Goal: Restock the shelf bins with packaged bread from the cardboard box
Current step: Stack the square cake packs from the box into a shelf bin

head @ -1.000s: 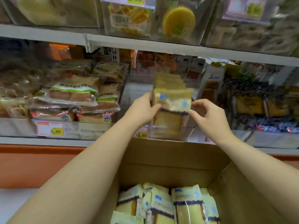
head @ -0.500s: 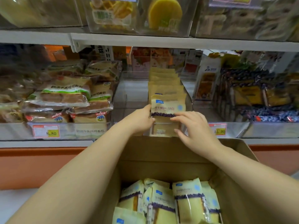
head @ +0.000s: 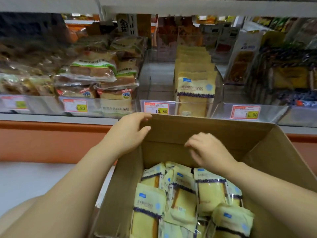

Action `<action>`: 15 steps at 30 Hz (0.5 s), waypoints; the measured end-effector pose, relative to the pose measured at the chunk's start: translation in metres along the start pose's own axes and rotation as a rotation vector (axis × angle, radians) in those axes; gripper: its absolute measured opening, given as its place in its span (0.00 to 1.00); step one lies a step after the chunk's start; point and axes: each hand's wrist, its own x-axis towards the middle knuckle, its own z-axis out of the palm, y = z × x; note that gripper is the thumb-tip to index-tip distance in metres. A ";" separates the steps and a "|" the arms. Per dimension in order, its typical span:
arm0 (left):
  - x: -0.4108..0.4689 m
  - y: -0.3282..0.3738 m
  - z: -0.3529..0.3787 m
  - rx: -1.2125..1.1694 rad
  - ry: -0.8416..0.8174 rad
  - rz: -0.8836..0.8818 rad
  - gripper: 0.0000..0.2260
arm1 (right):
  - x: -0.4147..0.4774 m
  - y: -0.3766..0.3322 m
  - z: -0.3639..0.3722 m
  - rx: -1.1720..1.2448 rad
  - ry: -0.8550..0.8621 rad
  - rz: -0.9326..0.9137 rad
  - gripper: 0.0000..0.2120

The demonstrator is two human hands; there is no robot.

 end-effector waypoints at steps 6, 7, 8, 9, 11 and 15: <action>0.018 0.001 0.013 0.115 -0.053 0.075 0.20 | -0.002 0.009 0.062 0.111 -0.643 0.216 0.18; 0.021 0.001 0.014 0.128 -0.057 0.083 0.20 | -0.001 0.010 0.073 0.127 -0.680 0.234 0.19; 0.024 0.001 0.015 0.137 -0.061 0.089 0.20 | 0.002 0.011 0.083 0.140 -0.705 0.249 0.20; 0.026 0.001 0.016 0.142 -0.066 0.091 0.20 | 0.004 0.011 0.092 0.154 -0.730 0.266 0.21; 0.030 -0.001 0.018 0.145 -0.076 0.085 0.19 | 0.009 0.011 0.111 0.200 -0.777 0.299 0.25; 0.033 -0.005 0.021 0.141 -0.099 0.069 0.19 | 0.016 0.010 0.138 0.293 -0.857 0.379 0.32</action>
